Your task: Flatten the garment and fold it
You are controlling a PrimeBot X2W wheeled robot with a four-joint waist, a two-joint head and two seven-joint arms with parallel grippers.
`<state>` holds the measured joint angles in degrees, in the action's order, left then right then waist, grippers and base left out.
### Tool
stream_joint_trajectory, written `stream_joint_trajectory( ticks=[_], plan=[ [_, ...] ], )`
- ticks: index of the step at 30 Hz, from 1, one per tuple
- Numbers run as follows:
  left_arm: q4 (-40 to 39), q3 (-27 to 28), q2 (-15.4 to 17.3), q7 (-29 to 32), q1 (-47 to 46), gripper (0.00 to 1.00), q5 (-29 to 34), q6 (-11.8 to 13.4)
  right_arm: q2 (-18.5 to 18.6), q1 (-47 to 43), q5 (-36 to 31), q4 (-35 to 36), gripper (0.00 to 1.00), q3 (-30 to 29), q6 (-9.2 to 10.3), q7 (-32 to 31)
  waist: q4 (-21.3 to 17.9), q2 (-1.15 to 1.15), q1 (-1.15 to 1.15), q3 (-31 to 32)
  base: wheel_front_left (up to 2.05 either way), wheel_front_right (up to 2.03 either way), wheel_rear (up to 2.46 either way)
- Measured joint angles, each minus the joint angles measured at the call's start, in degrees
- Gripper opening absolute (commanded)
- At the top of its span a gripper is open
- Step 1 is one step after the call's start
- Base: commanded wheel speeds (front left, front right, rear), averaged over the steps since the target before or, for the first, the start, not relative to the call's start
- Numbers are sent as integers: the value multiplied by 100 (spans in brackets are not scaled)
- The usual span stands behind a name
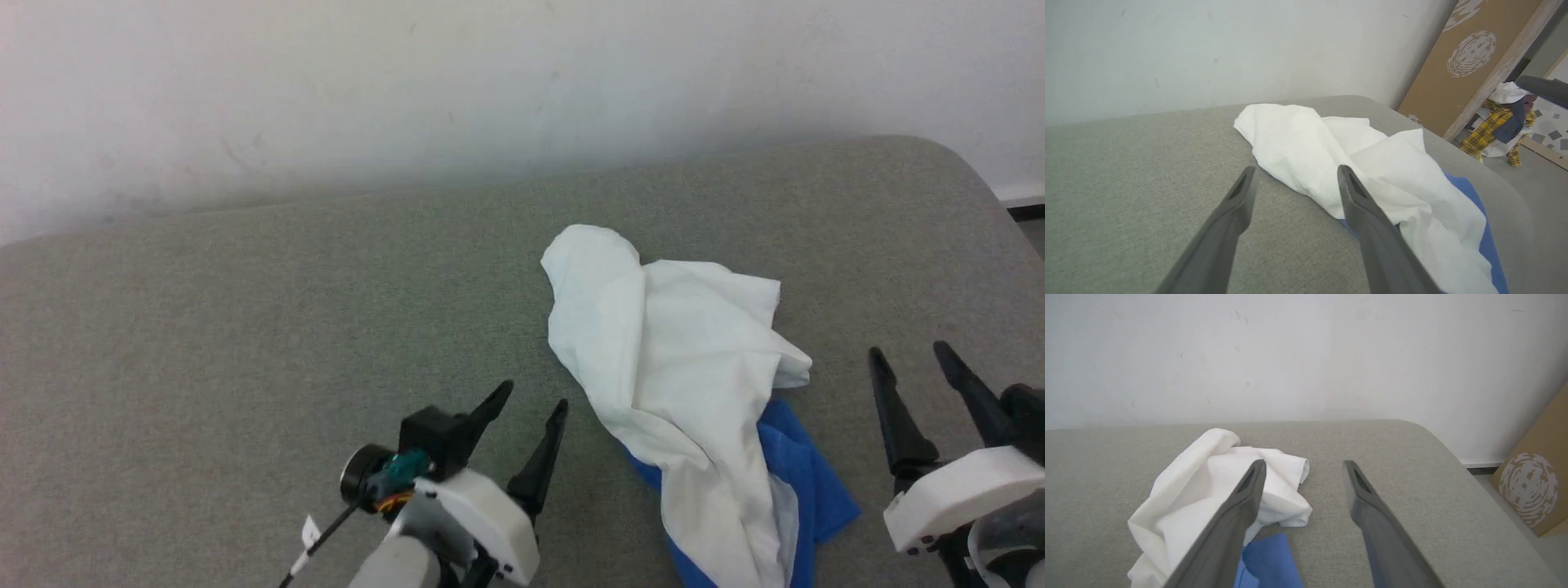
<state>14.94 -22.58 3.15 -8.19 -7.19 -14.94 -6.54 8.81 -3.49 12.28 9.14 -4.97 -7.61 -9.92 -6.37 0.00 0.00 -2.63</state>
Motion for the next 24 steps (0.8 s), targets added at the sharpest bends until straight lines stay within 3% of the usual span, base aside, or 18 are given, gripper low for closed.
stream_joint_trajectory(
  ticks=[4,7,12,18,23,24],
  plan=[
    [174,-437,-15,837,-738,100,-470,56,-49,87,-296,12,100,-57,0,285,-158,0,0,-119,0,0,0],
    [483,-670,-24,1664,-1375,100,-756,330,-118,115,-333,-44,100,58,0,436,-283,0,0,-258,0,0,0],
    [1185,-913,-26,2717,-2541,100,-676,664,-166,175,-457,-261,100,219,0,681,-491,0,0,-566,0,0,0],
    [2164,-1073,7,3557,-3389,100,-573,665,-235,352,-517,-581,100,435,0,956,-776,0,1,-928,0,0,0],
    [2835,-1245,78,3844,-3770,100,-461,549,-332,469,-530,-856,100,541,0,1151,-1020,0,1,-1213,0,0,0],
    [2876,-1240,79,3842,-3821,51,-475,494,-344,469,-538,-889,100,539,0,1170,-1045,0,0,-1249,0,0,0]
  ],
)
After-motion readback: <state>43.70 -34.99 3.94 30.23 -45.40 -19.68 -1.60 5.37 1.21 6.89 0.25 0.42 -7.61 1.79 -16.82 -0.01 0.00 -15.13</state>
